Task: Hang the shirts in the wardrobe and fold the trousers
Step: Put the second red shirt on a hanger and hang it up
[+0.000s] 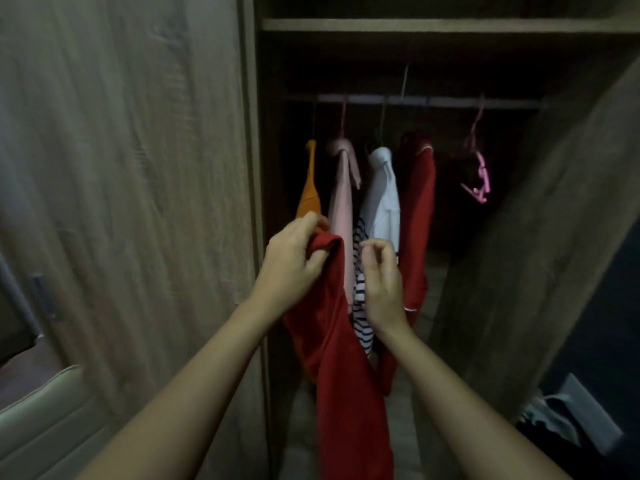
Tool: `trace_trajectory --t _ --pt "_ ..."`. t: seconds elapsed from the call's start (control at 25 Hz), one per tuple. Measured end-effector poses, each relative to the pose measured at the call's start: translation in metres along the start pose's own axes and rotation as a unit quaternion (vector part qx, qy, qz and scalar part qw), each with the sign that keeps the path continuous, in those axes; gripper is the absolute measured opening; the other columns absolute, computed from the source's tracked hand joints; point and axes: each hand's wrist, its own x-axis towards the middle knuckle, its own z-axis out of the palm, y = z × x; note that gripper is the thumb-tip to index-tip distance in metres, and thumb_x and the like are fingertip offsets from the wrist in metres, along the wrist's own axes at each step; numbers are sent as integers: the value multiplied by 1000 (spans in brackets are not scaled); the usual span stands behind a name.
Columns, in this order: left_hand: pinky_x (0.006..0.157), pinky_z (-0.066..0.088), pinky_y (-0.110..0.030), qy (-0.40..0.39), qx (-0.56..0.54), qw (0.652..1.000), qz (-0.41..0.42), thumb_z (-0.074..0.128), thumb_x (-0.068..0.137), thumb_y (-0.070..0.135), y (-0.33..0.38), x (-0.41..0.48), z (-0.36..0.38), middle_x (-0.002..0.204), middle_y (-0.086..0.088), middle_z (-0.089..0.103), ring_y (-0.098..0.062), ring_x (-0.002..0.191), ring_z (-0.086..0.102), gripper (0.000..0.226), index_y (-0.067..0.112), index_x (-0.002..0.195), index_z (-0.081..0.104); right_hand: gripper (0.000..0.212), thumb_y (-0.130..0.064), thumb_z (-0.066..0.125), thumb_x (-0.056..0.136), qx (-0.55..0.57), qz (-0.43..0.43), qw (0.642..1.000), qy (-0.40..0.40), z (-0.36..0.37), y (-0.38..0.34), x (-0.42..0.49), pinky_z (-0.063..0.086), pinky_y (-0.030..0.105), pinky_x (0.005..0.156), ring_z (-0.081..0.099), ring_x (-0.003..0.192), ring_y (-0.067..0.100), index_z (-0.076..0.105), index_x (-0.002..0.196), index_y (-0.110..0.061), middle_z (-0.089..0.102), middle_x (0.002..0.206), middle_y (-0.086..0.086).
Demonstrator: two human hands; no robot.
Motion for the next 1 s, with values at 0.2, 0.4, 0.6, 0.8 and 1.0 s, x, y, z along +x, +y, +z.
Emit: trace_trajectory --t 0.2,0.4,0.6,0.8,1.0 --pt "76 42 -29 5 19 1000 -12 65 79 14 12 21 14 92 -5 53 -18 85 54 15 10 94 65 53 -22 74 72 -193 -50 971 -131 -22 5 -11 40 7 73 49 76 1 33 105 -24 47 93 -8" --pt "74 35 -11 51 -3 998 -29 68 78 10 5 35 1 90 2 57 -8 83 52 16 13 93 70 39 -10 57 84 -256 -55 957 -127 -29 35 -20 52 26 66 59 72 3 27 99 -29 51 84 -14" --pt "73 42 -10 71 -20 995 -73 69 77 11 -12 31 -22 85 5 67 -6 80 60 14 13 90 71 40 -40 62 81 -238 -39 952 -188 -4 48 -32 49 21 72 59 78 -2 34 105 -26 57 90 -16" --pt "63 36 -5 114 17 986 -117 69 78 11 -31 26 -47 79 9 62 -5 72 55 9 12 87 71 43 -20 61 84 -257 -74 941 -209 21 56 -38 47 30 81 62 93 26 27 110 -26 57 107 10" --pt "68 42 -30 71 131 964 -221 70 80 27 -90 10 -78 76 -4 65 -25 79 62 15 14 88 71 37 4 59 69 -375 -136 892 -212 -17 32 7 53 34 71 61 100 22 54 83 -30 53 122 1"
